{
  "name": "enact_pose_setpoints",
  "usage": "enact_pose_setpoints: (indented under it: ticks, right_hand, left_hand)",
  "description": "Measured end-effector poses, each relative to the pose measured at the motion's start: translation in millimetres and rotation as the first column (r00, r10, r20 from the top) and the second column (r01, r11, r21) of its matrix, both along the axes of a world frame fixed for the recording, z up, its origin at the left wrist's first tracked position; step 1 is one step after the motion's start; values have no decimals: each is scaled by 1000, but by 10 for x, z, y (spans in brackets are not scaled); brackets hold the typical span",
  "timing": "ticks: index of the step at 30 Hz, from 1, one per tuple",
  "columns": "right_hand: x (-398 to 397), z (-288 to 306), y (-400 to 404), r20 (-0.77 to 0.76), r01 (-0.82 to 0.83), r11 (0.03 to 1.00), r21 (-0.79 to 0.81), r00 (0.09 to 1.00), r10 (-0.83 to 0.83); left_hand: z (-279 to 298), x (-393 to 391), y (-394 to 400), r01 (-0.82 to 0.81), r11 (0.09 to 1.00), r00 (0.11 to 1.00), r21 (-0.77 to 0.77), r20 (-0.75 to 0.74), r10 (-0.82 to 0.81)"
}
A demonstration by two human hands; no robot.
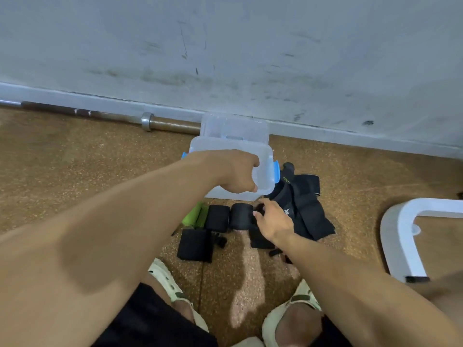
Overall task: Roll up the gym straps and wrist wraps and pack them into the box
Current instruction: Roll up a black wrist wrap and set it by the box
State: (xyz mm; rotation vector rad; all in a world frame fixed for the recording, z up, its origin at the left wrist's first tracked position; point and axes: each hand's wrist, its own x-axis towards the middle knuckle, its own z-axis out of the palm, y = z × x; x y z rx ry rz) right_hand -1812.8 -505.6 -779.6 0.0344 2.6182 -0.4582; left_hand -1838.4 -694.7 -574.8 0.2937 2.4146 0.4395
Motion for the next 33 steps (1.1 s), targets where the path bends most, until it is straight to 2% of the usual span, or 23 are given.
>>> enact_pose_setpoints:
  ticks: [3, 7, 12, 18, 23, 26, 29, 33]
  right_hand:
    - [-152, 56, 283, 15, -33, 998, 54, 999, 33]
    - [-320, 42, 616, -3, 14, 997, 82, 1000, -14]
    - [-523, -135, 862, 49, 13, 998, 68, 999, -16]
    - [-767, -318, 863, 138, -119, 993, 13, 984, 116]
    - [-836, -414, 837, 218, -280, 947, 160, 945, 242]
    - [-806, -414, 828, 187, -288, 925, 246, 951, 247]
    - [-743, -308, 873, 144, -268, 934, 237, 960, 239]
    - [-707, -11, 958, -5, -308, 922, 235, 948, 318]
  left_hand:
    - [-41, -45, 160, 20, 1000, 1000, 19, -7, -20]
    - [-135, -90, 291, 41, 999, 999, 4, -15, -41]
    - [-215, -135, 387, 60, 998, 998, -28, -26, -61]
    - [-318, -184, 425, 46, 998, 999, -36, 16, -45]
    - [-351, -222, 467, 63, 997, 998, -33, 25, -62]
    - [-346, -247, 429, 66, 997, 998, -48, 8, -66]
    - [-296, -258, 393, 91, 993, 995, -79, -28, -93]
    - [-149, -218, 380, 88, 994, 995, -60, -31, -90]
